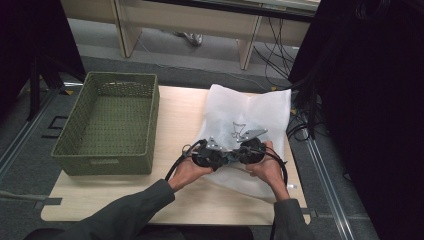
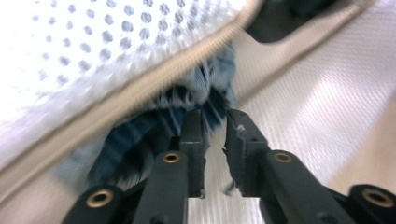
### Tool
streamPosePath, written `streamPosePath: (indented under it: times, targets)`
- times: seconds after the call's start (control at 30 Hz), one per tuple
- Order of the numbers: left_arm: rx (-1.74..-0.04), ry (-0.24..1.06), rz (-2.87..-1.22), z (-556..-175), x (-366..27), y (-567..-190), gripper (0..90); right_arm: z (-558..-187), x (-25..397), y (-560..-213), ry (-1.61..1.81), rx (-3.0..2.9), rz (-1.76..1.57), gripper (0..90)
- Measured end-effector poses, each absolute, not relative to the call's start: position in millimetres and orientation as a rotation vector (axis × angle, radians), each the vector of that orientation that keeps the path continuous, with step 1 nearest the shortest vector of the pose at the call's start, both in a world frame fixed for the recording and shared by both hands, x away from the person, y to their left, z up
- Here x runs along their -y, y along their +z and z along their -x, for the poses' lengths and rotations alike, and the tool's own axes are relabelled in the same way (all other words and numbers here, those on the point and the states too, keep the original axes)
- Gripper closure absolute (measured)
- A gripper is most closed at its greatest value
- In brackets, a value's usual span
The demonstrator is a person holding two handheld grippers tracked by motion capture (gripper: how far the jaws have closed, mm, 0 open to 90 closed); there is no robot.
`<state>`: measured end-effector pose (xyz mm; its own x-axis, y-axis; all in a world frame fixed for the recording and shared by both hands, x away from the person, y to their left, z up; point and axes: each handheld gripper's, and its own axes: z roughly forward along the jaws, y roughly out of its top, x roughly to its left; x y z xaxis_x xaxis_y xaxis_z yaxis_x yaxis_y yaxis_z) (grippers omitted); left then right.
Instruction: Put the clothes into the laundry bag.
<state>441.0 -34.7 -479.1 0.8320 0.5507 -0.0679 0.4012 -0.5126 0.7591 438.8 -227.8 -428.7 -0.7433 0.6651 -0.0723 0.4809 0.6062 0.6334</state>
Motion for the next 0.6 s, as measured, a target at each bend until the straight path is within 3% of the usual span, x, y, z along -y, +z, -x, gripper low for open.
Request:
streamPosePath:
  times: [0.2,0.43,0.47,0.53,0.57,0.6]
  targets:
    - [-0.711,0.207,-2.189,-442,24,-482,65.8,-438,227,-427,0.865,-2.534,-0.915,88.2]
    - [-0.636,0.163,-2.222,-438,46,-495,63.7,-438,228,-424,0.870,-2.548,-0.905,88.2]
    - [-0.681,0.092,-2.179,-440,54,-500,66.8,-437,228,-426,0.874,-2.526,-0.910,88.2]
    - [-0.747,0.134,-2.126,-443,65,-507,72.1,-436,228,-426,0.873,-2.535,-0.909,88.2]
    - [-0.633,0.176,-2.263,-452,61,-505,77.1,-436,228,-426,0.874,-2.529,-0.914,88.2]
    - [-0.633,0.176,-2.263,-452,61,-505,82.4,-435,228,-426,0.873,-2.528,-0.912,88.2]
